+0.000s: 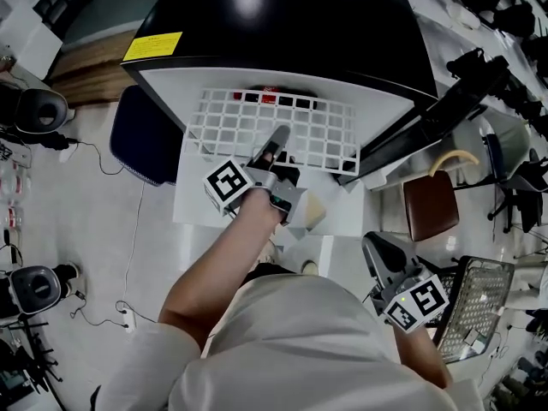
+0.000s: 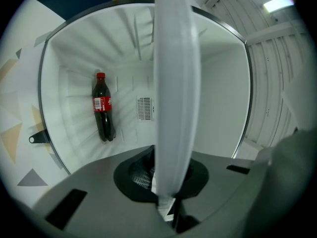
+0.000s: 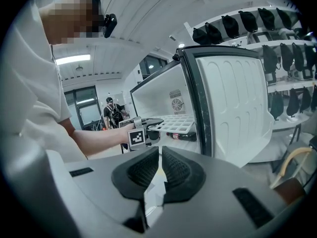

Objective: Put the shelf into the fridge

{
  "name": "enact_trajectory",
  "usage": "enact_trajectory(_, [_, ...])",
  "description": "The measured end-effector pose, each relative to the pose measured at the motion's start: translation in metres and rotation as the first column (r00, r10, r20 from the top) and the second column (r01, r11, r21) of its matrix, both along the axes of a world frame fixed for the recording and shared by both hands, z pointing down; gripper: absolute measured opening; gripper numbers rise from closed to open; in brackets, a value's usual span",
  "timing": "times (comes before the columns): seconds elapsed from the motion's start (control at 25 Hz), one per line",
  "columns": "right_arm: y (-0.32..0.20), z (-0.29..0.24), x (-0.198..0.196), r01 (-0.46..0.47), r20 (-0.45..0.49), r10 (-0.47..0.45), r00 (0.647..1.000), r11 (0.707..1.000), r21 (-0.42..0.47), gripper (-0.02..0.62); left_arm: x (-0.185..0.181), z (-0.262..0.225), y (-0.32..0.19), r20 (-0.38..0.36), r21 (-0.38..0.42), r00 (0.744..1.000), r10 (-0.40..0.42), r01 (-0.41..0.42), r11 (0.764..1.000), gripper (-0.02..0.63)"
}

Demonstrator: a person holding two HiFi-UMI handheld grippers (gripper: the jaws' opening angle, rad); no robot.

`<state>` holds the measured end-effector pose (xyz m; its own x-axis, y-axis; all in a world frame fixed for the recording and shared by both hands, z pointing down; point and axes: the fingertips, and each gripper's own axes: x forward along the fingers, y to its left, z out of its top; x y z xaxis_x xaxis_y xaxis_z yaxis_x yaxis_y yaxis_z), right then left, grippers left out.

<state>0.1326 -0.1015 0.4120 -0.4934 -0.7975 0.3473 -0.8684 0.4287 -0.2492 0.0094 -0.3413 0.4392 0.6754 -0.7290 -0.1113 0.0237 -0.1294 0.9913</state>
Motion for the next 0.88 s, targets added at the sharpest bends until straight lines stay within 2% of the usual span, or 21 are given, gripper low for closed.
enact_trajectory(0.88, [-0.007,0.003,-0.002,-0.125,-0.009,0.125,0.992,0.992,-0.018,0.029,0.019,-0.004,-0.058,0.032,-0.001,0.999,0.022,-0.022,1.0,0.038])
